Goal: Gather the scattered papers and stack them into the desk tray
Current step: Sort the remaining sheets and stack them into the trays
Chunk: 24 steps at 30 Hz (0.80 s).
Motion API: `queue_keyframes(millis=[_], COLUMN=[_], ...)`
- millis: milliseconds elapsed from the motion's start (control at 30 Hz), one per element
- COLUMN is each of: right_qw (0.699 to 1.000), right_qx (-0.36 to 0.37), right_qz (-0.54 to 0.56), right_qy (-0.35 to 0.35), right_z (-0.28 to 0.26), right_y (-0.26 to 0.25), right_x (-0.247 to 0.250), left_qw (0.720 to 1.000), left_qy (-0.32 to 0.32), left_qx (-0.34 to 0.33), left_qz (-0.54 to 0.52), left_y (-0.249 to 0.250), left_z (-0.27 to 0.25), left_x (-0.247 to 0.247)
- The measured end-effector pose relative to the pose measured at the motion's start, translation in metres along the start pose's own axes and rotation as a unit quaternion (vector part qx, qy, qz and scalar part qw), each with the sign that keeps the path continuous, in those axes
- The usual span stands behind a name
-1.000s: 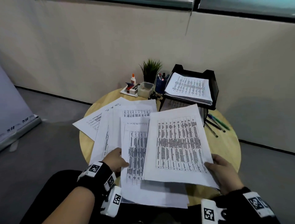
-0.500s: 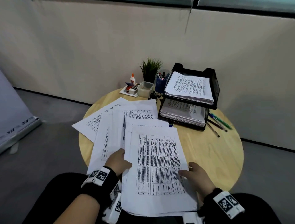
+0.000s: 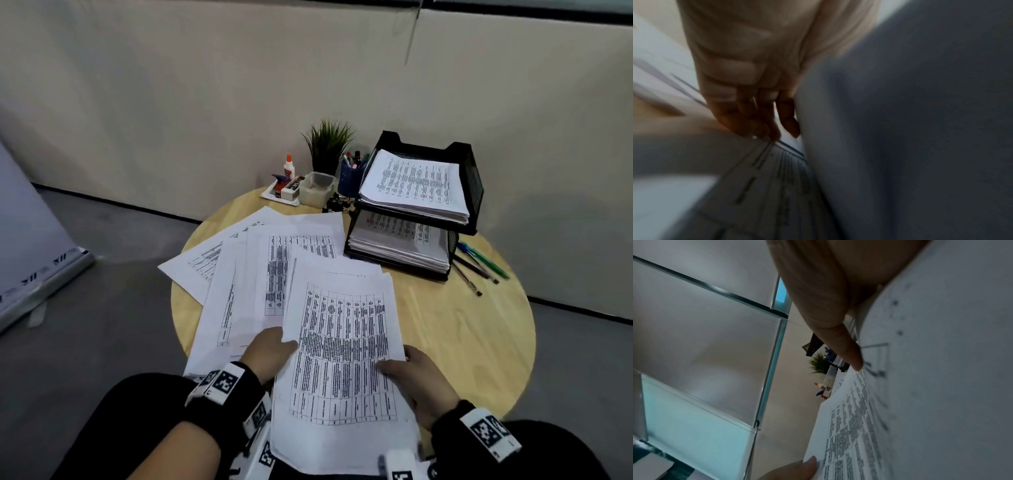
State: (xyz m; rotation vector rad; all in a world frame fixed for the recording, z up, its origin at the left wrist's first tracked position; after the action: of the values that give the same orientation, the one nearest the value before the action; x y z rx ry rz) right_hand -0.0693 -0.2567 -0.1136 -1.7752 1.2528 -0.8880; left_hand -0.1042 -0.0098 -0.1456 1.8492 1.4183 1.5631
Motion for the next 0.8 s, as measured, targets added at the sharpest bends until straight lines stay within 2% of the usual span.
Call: queue_keyframes(millis=[67, 167, 267, 400, 500, 800], right_qw=[1.0, 0.998, 0.993, 0.971, 0.955, 0.942], right_qx=[0.001, 0.008, 0.006, 0.038, 0.072, 0.184], right_qz=[-0.027, -0.067, -0.114, -0.219, -0.275, -0.236], right_qy=[-0.004, 0.013, 0.044, 0.092, 0.086, 0.152], right_z=[0.001, 0.003, 0.006, -0.006, -0.016, -0.055], right_y=[0.003, 0.005, 0.008, -0.008, -0.021, -0.068], right_x=[0.002, 0.011, 0.031, 0.061, 0.072, 0.108], left_qw=[0.998, 0.978, 0.966, 0.96, 0.956, 0.953], left_qy=[0.038, 0.136, 0.13, 0.115, 0.1, 0.095], left_qx=[-0.002, 0.012, 0.067, 0.085, 0.101, 0.12], left_qz=[0.049, 0.156, 0.211, 0.242, 0.256, 0.261], left_y=[0.001, 0.004, -0.002, -0.005, -0.004, 0.0], left_z=[0.001, -0.001, 0.0, 0.0, 0.001, -0.002], left_x=[0.005, 0.026, 0.034, 0.035, 0.036, 0.042])
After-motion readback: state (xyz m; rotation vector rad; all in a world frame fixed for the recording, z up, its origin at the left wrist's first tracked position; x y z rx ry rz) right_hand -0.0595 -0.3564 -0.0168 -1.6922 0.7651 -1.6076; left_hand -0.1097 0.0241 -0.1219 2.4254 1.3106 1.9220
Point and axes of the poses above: each hand's wrist, its own z-axis towards the middle knuckle, its own x-axis out of the back of the hand, y = z × x, the point moved 5 cm from there along z, towards the middle knuckle, and after that the axes turned 1 degree about y, right-handed, at the moved point
